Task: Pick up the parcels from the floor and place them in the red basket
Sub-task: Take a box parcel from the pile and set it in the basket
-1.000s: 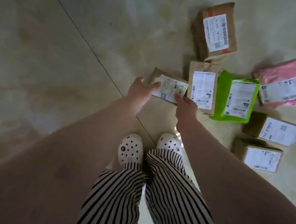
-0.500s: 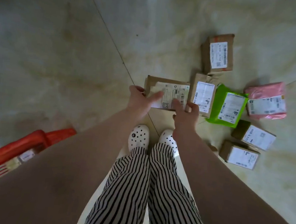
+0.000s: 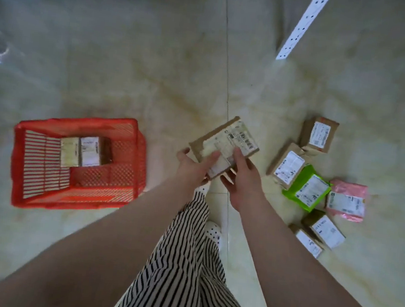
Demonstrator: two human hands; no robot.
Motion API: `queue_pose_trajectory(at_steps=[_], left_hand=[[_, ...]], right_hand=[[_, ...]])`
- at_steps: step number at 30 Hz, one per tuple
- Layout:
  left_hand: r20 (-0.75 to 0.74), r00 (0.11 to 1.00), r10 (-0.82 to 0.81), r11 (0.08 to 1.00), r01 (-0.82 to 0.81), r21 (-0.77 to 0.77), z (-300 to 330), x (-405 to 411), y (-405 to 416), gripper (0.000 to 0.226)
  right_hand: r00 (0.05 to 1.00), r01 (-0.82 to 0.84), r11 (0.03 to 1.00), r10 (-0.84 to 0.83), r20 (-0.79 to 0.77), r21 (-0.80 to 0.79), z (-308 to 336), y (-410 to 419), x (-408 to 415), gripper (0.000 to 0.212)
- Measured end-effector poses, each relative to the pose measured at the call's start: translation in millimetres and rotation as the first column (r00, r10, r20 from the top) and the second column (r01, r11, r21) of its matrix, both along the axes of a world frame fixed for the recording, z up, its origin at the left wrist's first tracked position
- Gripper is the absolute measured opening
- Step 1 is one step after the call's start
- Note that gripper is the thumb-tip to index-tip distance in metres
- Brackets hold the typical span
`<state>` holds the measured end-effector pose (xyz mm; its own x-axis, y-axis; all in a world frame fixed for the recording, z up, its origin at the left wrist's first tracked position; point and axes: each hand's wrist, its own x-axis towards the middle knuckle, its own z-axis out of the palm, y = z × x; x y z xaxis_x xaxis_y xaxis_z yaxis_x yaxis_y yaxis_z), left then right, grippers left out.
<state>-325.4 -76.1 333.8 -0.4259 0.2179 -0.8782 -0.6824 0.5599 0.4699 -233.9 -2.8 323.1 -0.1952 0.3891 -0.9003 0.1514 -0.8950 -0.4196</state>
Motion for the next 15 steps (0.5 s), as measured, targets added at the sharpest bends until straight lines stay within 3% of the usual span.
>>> queue_pose_trajectory(at_steps=[5,9,15], left_hand=[[0.127,0.975,0.183,0.979,-0.192,0.065,30,7,-91,0.069],[0.027,0.991,0.128,0.99,-0.129,0.055,43,-17,-175,0.071],[0.074,0.994,0.077,0.993,-0.083,0.08,40,-57,-304,0.057]], right_hand=[[0.978,-0.209,0.976,0.209,0.009,0.063,38,-60,-4,0.061],[0.939,-0.343,0.936,0.341,0.033,0.086,55,-118,-21,0.062],[0.841,-0.541,0.836,0.539,0.046,0.093,53,-227,-65,0.059]])
